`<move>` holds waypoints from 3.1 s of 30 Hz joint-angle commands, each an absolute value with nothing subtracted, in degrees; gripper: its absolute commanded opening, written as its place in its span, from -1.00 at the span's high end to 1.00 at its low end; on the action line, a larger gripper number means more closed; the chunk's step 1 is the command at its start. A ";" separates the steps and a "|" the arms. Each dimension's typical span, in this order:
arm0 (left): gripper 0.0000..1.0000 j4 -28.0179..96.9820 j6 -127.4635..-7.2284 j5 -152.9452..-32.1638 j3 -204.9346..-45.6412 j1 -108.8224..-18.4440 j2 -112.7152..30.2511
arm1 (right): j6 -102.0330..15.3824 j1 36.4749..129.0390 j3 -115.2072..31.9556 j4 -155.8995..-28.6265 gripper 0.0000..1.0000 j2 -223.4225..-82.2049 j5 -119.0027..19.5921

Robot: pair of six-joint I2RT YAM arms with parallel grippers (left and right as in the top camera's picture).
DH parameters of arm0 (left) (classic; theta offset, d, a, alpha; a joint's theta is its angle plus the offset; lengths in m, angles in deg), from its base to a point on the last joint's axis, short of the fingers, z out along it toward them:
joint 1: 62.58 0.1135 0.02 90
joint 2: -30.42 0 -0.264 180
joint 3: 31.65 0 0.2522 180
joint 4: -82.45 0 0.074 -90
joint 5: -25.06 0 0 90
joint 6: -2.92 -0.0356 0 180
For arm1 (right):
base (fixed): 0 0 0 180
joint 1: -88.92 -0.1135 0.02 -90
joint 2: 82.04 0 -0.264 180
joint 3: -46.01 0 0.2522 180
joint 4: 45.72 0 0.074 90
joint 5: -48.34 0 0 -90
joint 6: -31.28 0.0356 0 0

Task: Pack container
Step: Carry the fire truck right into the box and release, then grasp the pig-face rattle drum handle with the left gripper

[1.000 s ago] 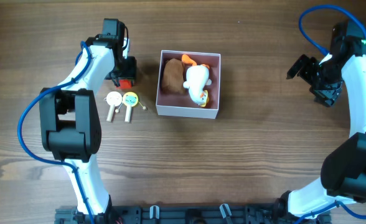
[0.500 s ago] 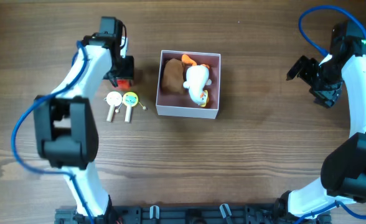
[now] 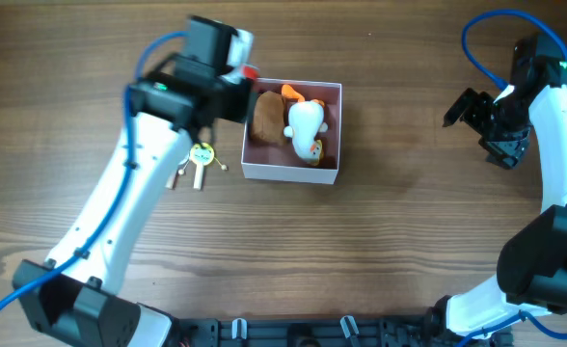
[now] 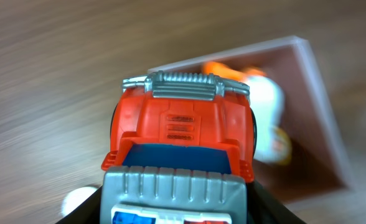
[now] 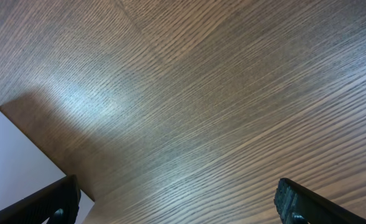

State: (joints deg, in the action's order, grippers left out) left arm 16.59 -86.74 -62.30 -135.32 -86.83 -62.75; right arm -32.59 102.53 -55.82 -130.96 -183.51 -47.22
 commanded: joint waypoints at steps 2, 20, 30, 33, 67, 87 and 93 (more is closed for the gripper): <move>0.30 16.50 -91.53 -63.44 -135.39 -94.90 -65.85 | -31.78 102.44 -55.38 -131.14 -0.99 -184.30 -47.73; 0.85 22.06 -131.90 -65.34 -135.36 -98.86 -82.64 | -31.78 102.44 -55.38 -131.16 -1.00 -184.30 -47.73; -0.99 22.30 -120.38 -58.37 -135.45 -98.81 -77.94 | -31.74 102.44 -55.38 -131.16 -0.99 -184.30 -47.73; -0.99 20.37 -116.71 -58.35 -135.45 -98.81 -73.42 | -31.74 102.44 -55.38 -131.11 -0.99 -184.30 -47.73; 0.07 13.14 -83.68 -69.36 -118.60 -58.29 -84.39 | -31.76 102.44 -55.38 -130.85 -0.99 -184.30 -47.73; 0.92 17.51 -85.32 -66.79 -118.60 -58.29 -84.21 | -31.76 102.44 -55.38 -130.90 -1.00 -184.30 -47.73; 0.92 13.90 -85.28 -66.81 -120.13 -58.81 -80.43 | -31.78 102.44 -55.38 -131.07 -0.99 -184.30 -47.73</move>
